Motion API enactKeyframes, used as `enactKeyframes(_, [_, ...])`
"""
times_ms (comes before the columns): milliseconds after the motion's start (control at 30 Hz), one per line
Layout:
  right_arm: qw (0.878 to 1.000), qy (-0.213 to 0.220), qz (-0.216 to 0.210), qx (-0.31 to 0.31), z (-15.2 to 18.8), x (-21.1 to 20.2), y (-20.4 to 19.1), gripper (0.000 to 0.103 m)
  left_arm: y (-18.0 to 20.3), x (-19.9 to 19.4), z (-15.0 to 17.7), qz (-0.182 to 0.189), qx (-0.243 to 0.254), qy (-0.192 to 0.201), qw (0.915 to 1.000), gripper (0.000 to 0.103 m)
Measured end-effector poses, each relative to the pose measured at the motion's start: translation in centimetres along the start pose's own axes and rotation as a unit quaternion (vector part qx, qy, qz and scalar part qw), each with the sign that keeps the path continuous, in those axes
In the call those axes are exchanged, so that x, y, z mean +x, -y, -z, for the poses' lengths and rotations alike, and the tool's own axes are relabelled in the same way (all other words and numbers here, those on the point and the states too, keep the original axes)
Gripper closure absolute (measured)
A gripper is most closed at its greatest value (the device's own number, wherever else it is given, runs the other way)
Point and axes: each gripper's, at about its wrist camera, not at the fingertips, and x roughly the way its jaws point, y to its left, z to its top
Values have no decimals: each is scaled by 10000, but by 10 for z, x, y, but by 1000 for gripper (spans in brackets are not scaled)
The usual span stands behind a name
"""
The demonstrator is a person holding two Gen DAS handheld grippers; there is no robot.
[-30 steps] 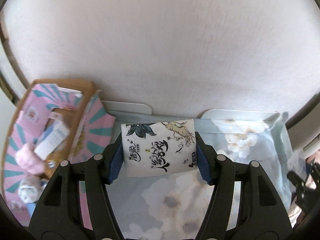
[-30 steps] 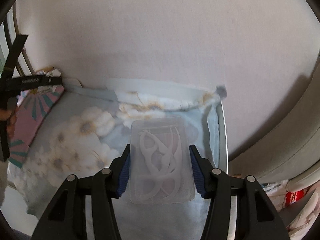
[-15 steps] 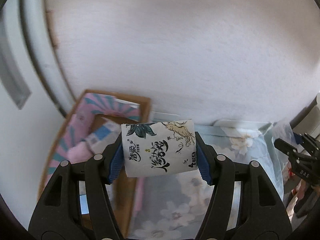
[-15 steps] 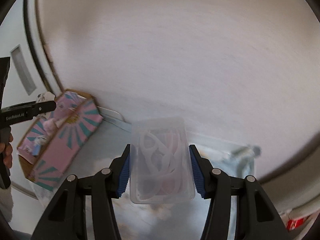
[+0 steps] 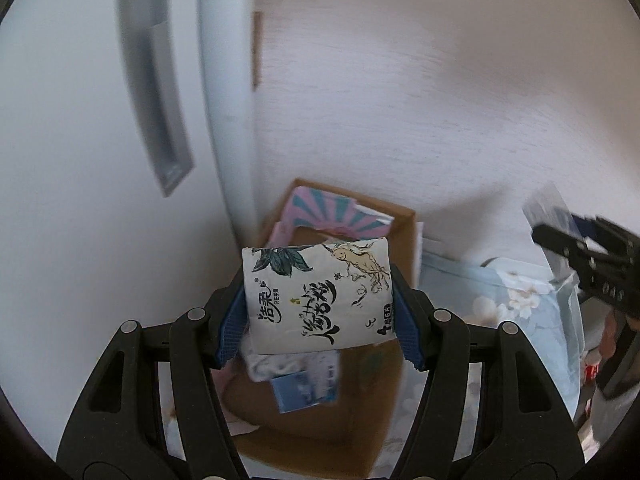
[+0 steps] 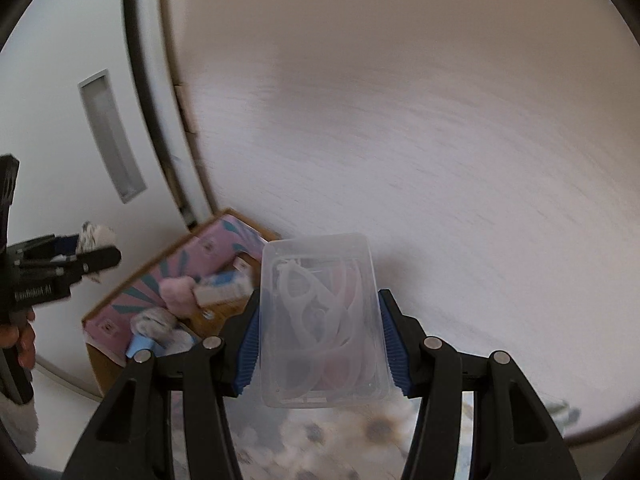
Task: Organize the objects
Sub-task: 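Carry tissue pack with left tool while right tool carries floss-pick box to cardboard box, then release tissue pack with left tool while right tool releases floss-pick box into box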
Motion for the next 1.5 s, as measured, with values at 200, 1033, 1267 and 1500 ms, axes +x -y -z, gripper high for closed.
enactKeyframes(200, [9991,-35,-257,-325,-33,28,-37,53,-20,2,3,-40,-69,-142,9999,43])
enactKeyframes(1033, [9856,-1373,-761,-628,-61,203,-112,53,-3,131,48,593,787,-1286,9868,43])
enactKeyframes(1267, [9830,-1513,-893,-542,-66,215,-117,53,-1,134,45,680,917,-1322,9846,43])
enactKeyframes(1500, [9793,-1652,-1010,-594,-69,224,-125,5,0,129,42,913,916,-1303,9830,0])
